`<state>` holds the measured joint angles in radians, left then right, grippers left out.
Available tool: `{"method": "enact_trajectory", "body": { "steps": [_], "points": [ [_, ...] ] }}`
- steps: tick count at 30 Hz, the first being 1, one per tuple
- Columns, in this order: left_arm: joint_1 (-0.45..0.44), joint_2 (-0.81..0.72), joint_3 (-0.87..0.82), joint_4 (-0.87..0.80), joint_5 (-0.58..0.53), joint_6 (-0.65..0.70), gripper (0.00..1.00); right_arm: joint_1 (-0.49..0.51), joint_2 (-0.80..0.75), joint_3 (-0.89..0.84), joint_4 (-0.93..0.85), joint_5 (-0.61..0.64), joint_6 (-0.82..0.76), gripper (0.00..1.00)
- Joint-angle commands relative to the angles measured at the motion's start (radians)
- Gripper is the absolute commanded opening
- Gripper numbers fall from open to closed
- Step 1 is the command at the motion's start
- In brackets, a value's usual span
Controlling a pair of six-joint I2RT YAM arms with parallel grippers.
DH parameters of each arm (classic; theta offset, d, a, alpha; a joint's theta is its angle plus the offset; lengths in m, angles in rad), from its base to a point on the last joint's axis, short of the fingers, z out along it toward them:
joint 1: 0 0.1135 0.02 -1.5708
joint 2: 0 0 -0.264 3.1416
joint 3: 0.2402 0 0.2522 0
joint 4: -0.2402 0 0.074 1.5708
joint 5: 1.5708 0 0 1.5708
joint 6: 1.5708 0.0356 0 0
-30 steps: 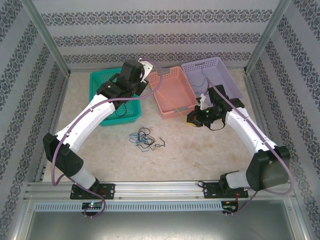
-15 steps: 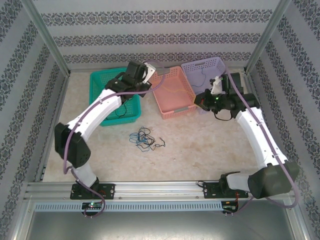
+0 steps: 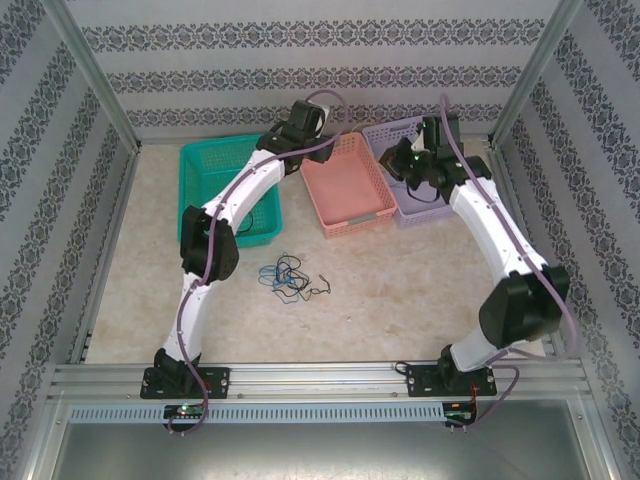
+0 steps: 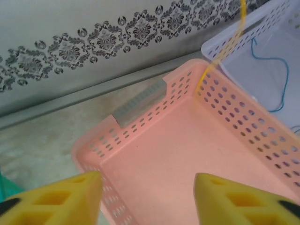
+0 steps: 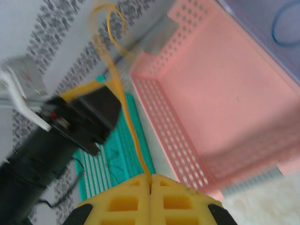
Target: Untangle the cables
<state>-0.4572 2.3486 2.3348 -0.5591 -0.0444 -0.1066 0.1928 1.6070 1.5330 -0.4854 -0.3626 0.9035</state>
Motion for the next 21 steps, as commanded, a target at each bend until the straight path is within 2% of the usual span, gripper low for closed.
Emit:
{"method": "enact_trajectory", "body": {
  "steps": [1, 4, 8, 11, 14, 16, 21],
  "points": [
    [0.014, 0.003, 0.06, -0.063, 0.063, -0.098, 0.64, 0.016, 0.121, 0.136, 0.125, 0.057, 0.059, 0.0],
    [0.028, -0.027, 0.05, -0.116, 0.109, -0.114, 0.69, 0.032, 0.24, 0.26, 0.128, 0.05, 0.058, 0.0],
    [0.063, -0.05, 0.046, -0.205, 0.245, -0.142, 0.7, 0.046, 0.341, 0.377, 0.112, 0.063, 0.055, 0.0],
    [0.077, -0.063, 0.046, -0.277, 0.278, -0.174, 0.67, 0.051, 0.399, 0.439, 0.093, 0.058, 0.054, 0.0],
    [0.077, -0.103, 0.023, -0.31, 0.276, -0.217, 0.64, 0.055, 0.447, 0.48, 0.069, 0.042, 0.043, 0.0],
    [0.077, -0.161, -0.03, -0.307, 0.233, -0.282, 0.63, 0.059, 0.469, 0.486, 0.072, 0.041, 0.036, 0.0],
    [0.074, -0.36, -0.283, -0.207, 0.213, -0.426, 0.62, 0.07, 0.529, 0.493, 0.117, -0.011, 0.042, 0.0]
  ]
}}
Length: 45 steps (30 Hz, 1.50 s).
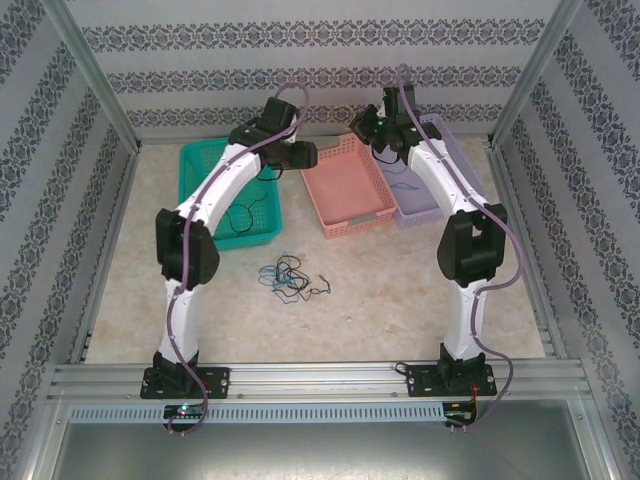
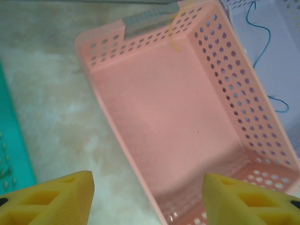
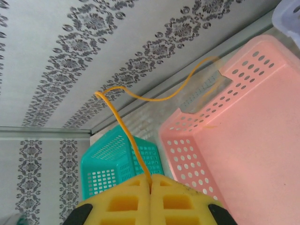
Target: Untangle the cables
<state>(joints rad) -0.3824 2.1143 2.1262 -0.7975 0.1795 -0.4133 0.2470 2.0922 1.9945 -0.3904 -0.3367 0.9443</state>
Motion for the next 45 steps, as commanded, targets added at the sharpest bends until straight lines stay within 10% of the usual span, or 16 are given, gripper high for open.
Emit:
{"method": "enact_trajectory", "body": {
  "steps": [1, 24, 33, 45],
  "points": [
    [0.0, -0.166, -0.127, 0.051, -0.003, -0.141, 0.62, 0.018, 0.051, 0.033, 0.018, -0.037, -0.003, 0.0],
    [-0.113, -0.529, -0.581, 0.066, 0.022, -0.233, 0.61, 0.027, -0.183, -0.406, -0.056, 0.055, -0.059, 0.0],
    [-0.126, -0.539, -0.582, 0.03, 0.005, -0.252, 0.61, 0.018, -0.245, -0.443, -0.165, 0.12, -0.067, 0.38],
    [-0.125, -0.646, -0.782, -0.073, -0.032, -0.417, 0.56, 0.063, -0.483, -0.528, -0.185, 0.198, -0.209, 0.39]
  ]
}}
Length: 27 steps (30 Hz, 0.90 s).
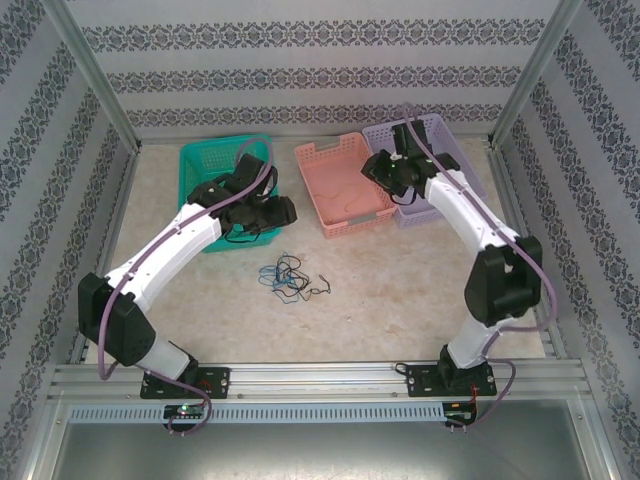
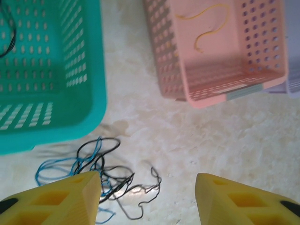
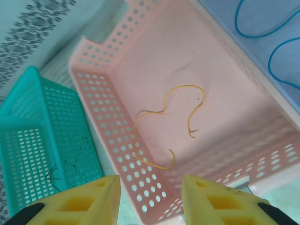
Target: Untangle the cables
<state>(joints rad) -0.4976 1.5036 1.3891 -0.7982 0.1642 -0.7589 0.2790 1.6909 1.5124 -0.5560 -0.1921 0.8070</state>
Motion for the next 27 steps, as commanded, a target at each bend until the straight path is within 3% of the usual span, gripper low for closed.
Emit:
{"method": "enact_trajectory", "body": {
  "steps": [1, 9, 13, 18, 22, 27],
  "points": [
    [-0.008, -0.049, -0.075, -0.072, -0.008, -0.091, 0.56, 0.047, -0.115, -0.079, -0.016, 0.061, -0.084, 0.39],
    [-0.004, -0.059, -0.246, 0.004, 0.084, -0.217, 0.56, 0.271, -0.337, -0.424, 0.057, 0.06, -0.092, 0.36],
    [-0.003, -0.036, -0.319, 0.043, 0.091, -0.226, 0.44, 0.354, -0.369, -0.593, 0.15, -0.034, -0.012, 0.36],
    [-0.004, -0.089, -0.424, 0.05, 0.054, -0.235, 0.44, 0.411, -0.295, -0.64, 0.146, -0.138, 0.069, 0.39],
    [0.004, -0.085, -0.496, 0.191, 0.065, -0.277, 0.51, 0.419, -0.235, -0.627, 0.187, -0.196, 0.114, 0.42],
    [0.016, -0.044, -0.516, 0.293, 0.047, -0.313, 0.48, 0.437, -0.159, -0.588, 0.211, -0.235, 0.188, 0.42]
  ]
}}
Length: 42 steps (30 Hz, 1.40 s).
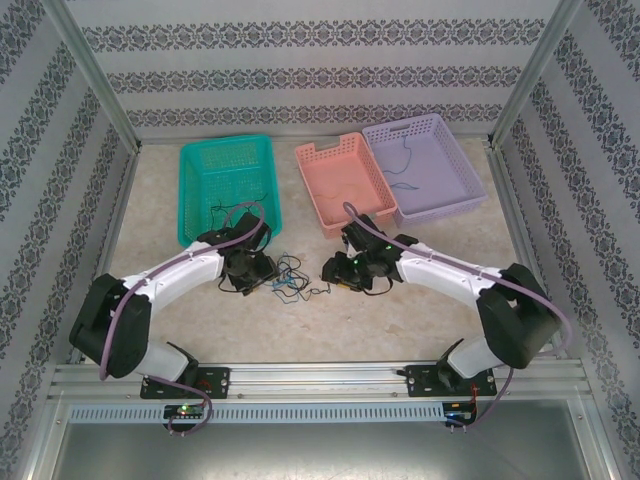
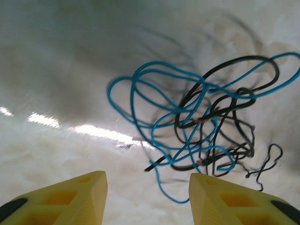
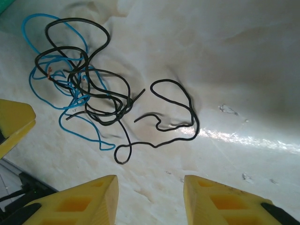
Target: Untangle the cables
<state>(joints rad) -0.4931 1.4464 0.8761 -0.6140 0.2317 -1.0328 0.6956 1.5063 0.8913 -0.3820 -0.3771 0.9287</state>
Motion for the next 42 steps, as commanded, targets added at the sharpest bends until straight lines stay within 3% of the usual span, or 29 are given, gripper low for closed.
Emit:
{"method": "enact_trajectory", "body": {
  "steps": [1, 5, 8, 11, 14, 26, 30, 34, 39, 42],
  "points": [
    [0.013, 0.02, -0.004, 0.113, -0.026, -0.035, 0.46, 0.027, 0.037, 0.031, 0.048, -0.049, 0.082, 0.42],
    [0.015, 0.047, -0.023, 0.13, -0.016, -0.032, 0.29, 0.04, 0.067, 0.014, 0.104, -0.065, 0.141, 0.42],
    [0.015, 0.049, -0.049, 0.141, -0.014, -0.036, 0.24, 0.048, 0.072, 0.014, 0.118, -0.065, 0.158, 0.42],
    [0.015, 0.034, -0.057, 0.119, -0.026, -0.03, 0.25, 0.051, 0.077, 0.021, 0.11, -0.063, 0.167, 0.42],
    [0.015, 0.013, -0.064, 0.093, -0.043, -0.032, 0.34, 0.055, 0.086, 0.017, 0.117, -0.064, 0.189, 0.43],
    [0.01, -0.017, -0.135, 0.224, -0.069, -0.084, 0.35, 0.087, 0.18, 0.061, 0.151, -0.078, 0.219, 0.42],
    [0.002, -0.045, -0.144, 0.211, -0.093, -0.093, 0.31, 0.102, 0.226, 0.102, 0.141, -0.079, 0.208, 0.31],
    [-0.002, -0.055, -0.168, 0.216, -0.104, -0.099, 0.23, 0.1, 0.232, 0.102, 0.104, -0.053, 0.189, 0.01],
    [-0.013, -0.065, -0.175, 0.172, -0.166, -0.069, 0.0, 0.067, 0.128, 0.085, -0.026, 0.026, 0.097, 0.0],
    [-0.019, -0.101, -0.185, 0.117, -0.209, -0.062, 0.0, 0.026, 0.032, 0.063, -0.11, 0.069, 0.041, 0.0]
  ]
}}
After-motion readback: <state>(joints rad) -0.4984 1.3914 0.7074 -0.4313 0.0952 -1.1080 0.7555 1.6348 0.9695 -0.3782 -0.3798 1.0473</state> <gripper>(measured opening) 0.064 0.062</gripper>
